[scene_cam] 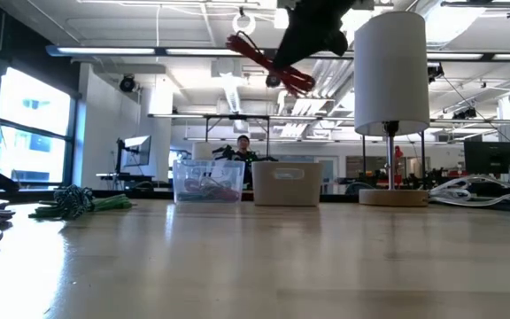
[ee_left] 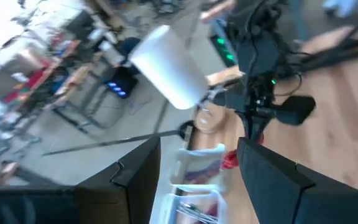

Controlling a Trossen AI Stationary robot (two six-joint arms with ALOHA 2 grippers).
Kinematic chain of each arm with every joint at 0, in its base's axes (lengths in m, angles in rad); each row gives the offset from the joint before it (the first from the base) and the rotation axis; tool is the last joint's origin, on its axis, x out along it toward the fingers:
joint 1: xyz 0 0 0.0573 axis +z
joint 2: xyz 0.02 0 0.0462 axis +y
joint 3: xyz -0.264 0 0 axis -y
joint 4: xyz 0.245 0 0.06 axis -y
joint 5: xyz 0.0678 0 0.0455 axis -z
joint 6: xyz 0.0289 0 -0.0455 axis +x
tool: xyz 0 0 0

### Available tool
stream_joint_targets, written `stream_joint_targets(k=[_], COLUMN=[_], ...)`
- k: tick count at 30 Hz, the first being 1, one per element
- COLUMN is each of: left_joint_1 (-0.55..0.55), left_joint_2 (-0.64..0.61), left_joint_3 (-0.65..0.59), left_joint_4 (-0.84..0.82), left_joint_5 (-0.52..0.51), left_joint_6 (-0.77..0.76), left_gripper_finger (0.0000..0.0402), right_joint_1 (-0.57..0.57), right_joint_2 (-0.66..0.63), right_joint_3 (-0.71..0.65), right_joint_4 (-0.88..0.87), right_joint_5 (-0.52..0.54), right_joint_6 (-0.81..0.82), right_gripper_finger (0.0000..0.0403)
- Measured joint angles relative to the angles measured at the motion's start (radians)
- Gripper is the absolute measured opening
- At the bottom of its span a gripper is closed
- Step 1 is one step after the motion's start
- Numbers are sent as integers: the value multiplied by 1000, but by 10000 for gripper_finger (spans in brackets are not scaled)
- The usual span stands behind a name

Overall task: Pick & Place USB Port
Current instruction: Put the orange charger cable into the gray bin

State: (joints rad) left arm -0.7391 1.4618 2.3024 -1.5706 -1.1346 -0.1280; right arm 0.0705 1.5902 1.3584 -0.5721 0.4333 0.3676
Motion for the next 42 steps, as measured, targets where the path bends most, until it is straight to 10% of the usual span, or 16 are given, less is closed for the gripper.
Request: stream_joint_targets(k=[18, 42], left_joint_1=[0, 0], left_joint_2=[-12, -12], left_joint_3=[0, 0], left_joint_4=[0, -1], left_joint_5=[-178, -53], left_joint_6=[-13, -9], left_gripper_finger=[208, 208], right_joint_1=[-376, -427], right_joint_2=[36, 187], right_joint_3=[67, 67], right_joint_4=[9, -27], right_joint_5=[-8, -105], right_joint_6=[336, 380], right_gripper_finger=[5, 12])
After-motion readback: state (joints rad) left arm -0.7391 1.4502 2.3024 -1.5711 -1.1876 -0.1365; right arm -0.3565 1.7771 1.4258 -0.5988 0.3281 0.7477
